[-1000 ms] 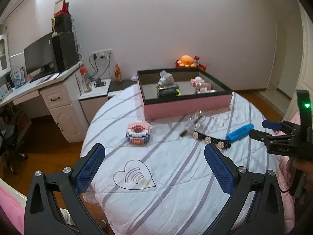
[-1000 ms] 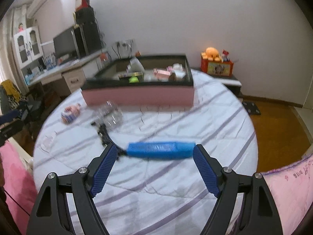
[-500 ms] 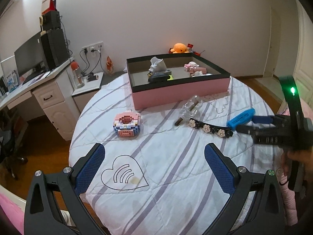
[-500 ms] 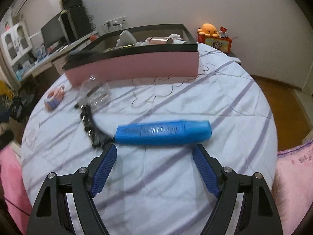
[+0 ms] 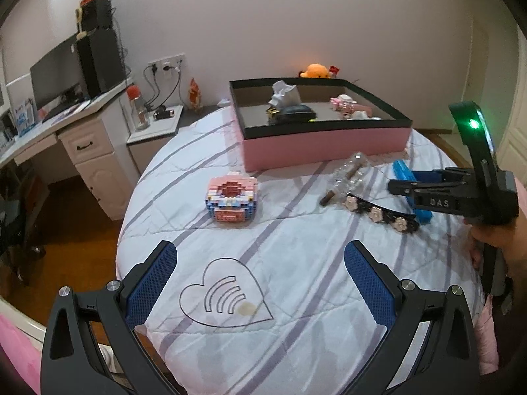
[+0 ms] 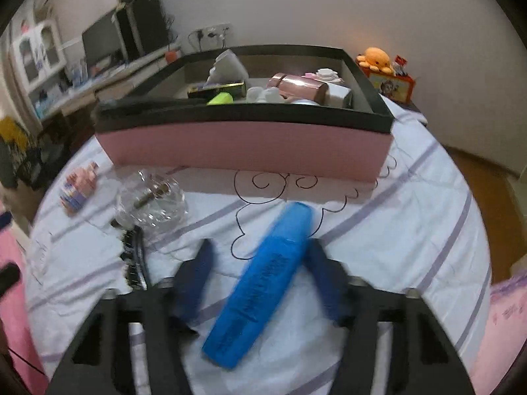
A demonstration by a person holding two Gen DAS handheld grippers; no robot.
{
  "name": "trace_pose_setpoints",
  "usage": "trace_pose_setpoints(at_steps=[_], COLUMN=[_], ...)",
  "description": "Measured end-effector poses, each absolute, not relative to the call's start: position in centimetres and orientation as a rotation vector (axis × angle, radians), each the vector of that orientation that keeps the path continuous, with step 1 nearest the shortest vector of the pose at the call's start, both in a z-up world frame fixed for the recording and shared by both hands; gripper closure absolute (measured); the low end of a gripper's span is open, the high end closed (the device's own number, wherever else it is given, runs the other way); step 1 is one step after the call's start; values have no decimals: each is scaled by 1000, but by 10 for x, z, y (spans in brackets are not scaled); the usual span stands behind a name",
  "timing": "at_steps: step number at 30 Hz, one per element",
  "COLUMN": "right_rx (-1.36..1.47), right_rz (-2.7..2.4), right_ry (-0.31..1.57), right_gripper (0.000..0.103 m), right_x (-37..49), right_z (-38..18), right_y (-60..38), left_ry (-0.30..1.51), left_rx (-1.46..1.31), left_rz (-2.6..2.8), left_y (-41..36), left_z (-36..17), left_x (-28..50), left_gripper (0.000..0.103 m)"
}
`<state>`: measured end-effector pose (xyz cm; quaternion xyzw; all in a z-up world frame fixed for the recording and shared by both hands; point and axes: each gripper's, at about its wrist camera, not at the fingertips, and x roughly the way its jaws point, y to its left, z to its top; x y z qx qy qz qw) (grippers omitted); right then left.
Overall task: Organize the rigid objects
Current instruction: 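Grasp the blue highlighter with the right gripper while the left gripper grasps the block donut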
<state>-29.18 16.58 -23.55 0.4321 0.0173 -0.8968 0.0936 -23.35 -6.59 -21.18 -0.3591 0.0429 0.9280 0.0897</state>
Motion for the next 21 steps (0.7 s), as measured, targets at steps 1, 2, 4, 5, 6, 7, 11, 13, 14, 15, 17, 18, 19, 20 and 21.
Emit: trace_pose_setpoints(at_steps=[1,2,4,5,6,7,11,13,14,15,17,18,19,20,21], right_rx=[1278,1275,1270,1272,1272,1272,1267,1269,1268,1269,1267,1266,1267,1268,1269], right_rz=[-2664,-2655,-2663,-2660,-2663,-2673,-2663,-2662,-2661,-2659,-2652,-2650,-2649,-2647,-2644], right_ry=[71,68,89,103,111,124,102,106,104,98,74,67,65,63,57], right_gripper=[66,70,76,76,76,76,76,76,76,76,76,76,76,75,75], right_x=[-291,-290,-286,-284,-283,-281,-281,-282,-282,-283,-283,-283,-283,-284,-284], right_z=[-235,-235,-233,-233,-233,-234,-236,-236,-236,-236,-236,-236,-237,-237,-237], right_y=[166,169,173,175,177,178,183,182,182,182,184,184,185,185,185], left_ry=[114,90,34,0,-33,-78,-166,-150,-142,-129,-90,-75,-56,-47,-48], left_rx=[-1071,-1074,-1085,-1093,-1099,-1112,-1175,-1199,-1214,-1236,-1247,-1254,-1274,-1290,-1311], left_rz=[2767,2778,2793,2802,2810,2819,2846,2853,2854,2859,2874,2872,2874,2881,2879], left_y=[-68,-71,-77,-79,-81,-83,-86,-83,-83,-82,-80,-80,-79,-80,-80], left_z=[-212,-212,-213,-213,-214,-216,-224,-230,-233,-235,-240,-243,-246,-250,-252], left_x=[-235,-237,-242,-245,-248,-253,-273,-285,-290,-294,-303,-307,-313,-319,-324], left_gripper=[0,0,0,0,0,0,0,0,0,0,0,0,0,0,0])
